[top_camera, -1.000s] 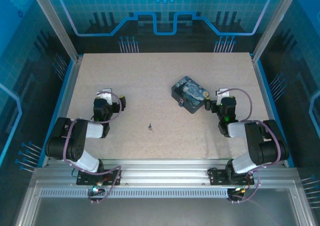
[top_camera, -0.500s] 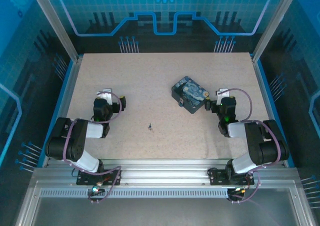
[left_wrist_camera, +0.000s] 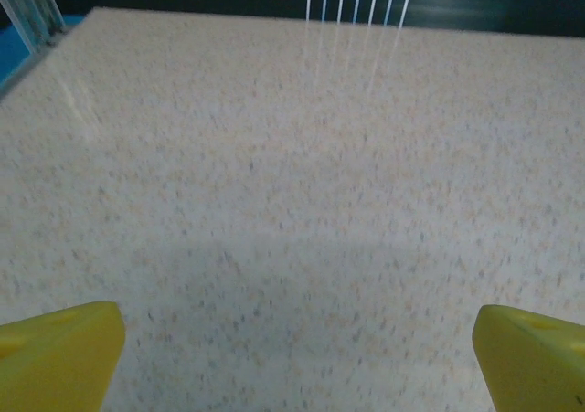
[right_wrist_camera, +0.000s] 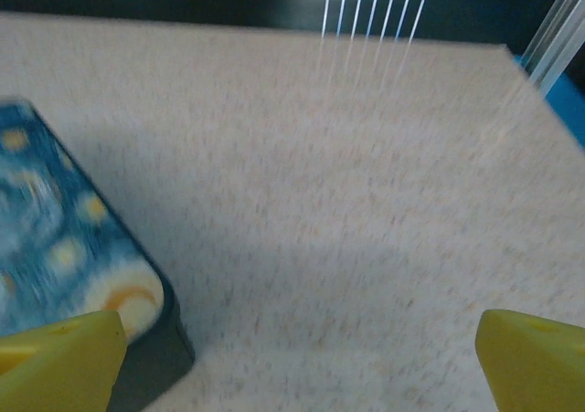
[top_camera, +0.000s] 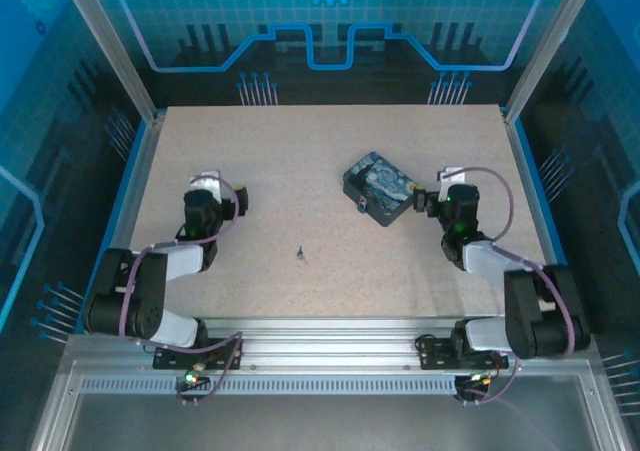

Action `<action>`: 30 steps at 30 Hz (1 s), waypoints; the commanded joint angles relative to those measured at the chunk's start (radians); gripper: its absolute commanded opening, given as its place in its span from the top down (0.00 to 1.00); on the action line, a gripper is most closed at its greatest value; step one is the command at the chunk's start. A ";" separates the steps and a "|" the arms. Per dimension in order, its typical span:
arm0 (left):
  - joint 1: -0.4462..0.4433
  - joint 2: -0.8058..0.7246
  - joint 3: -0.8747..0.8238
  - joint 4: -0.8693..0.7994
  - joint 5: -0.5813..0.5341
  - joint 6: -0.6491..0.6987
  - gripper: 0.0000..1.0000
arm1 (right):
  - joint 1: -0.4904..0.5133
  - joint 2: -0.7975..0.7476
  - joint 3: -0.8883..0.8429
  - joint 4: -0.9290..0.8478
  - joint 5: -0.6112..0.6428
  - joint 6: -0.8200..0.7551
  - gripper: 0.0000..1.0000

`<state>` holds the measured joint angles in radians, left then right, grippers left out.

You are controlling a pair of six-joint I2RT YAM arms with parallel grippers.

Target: Unlock the padlock with the key

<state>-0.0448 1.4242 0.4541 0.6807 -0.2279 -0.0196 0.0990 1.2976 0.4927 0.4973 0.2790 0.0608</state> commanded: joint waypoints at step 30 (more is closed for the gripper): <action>-0.288 0.503 1.101 -0.834 0.721 -0.411 0.07 | -0.073 -0.448 0.202 -0.897 -0.406 0.673 0.00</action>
<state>-0.3004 1.8561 1.4677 -0.0319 0.4442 -0.4686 0.0231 0.8612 0.7124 -0.3500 -0.0940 0.7082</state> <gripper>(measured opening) 0.931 0.998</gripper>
